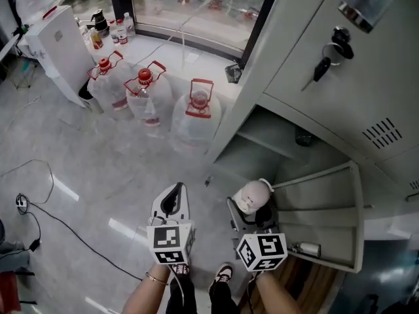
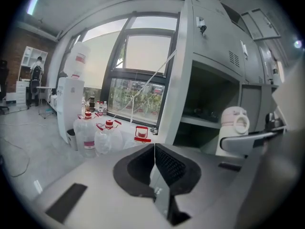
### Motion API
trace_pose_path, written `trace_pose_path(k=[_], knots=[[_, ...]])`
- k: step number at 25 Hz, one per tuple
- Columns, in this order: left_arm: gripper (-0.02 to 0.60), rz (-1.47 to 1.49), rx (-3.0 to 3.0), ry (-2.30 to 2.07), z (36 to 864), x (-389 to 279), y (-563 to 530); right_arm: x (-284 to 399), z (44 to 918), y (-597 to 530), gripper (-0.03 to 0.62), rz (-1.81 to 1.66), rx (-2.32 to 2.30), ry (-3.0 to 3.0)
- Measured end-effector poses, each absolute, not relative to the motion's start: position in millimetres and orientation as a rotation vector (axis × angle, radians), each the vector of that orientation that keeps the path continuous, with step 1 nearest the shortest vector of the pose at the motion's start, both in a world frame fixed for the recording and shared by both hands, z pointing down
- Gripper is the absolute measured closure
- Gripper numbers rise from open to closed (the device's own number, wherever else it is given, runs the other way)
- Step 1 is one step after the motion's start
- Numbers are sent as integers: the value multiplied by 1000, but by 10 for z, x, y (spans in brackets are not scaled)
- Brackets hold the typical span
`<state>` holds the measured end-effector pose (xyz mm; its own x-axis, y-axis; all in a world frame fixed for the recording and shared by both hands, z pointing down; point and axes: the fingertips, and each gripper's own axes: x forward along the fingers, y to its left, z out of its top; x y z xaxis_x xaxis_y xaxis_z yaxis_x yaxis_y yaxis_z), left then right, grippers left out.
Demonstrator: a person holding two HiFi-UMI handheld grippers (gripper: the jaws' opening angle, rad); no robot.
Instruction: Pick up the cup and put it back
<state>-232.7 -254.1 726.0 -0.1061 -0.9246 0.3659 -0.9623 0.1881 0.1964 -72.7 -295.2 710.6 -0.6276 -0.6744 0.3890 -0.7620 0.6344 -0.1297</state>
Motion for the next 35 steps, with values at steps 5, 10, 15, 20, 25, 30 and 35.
trace_pose_path(k=[5, 10, 15, 20, 25, 30, 35], knots=[[572, 144, 1766, -2060, 7486, -2412, -2606, -761, 7373, -3040, 252, 409, 1150, -2534], [572, 149, 1776, -2064, 7658, -2503, -2770, -783, 7655, -3233, 252, 414, 1148, -2512], [572, 226, 1804, -2061, 8009, -2569, -2992, -802, 7958, -3516, 252, 359, 1147, -2476], [572, 253, 1828, -2045, 8163, -2633, -3239, -797, 8229, -3745, 252, 305, 1147, -2432], [572, 267, 1857, -2032, 8250, -2681, -3389, -825, 8367, -4013, 252, 325, 1177, -2406], [572, 284, 1868, -2019, 8330, -2714, -3493, -852, 8439, -4340, 252, 334, 1219, -2381], [572, 291, 1885, -2008, 8323, -2685, -3585, -866, 8478, -4646, 252, 260, 1271, -2365]])
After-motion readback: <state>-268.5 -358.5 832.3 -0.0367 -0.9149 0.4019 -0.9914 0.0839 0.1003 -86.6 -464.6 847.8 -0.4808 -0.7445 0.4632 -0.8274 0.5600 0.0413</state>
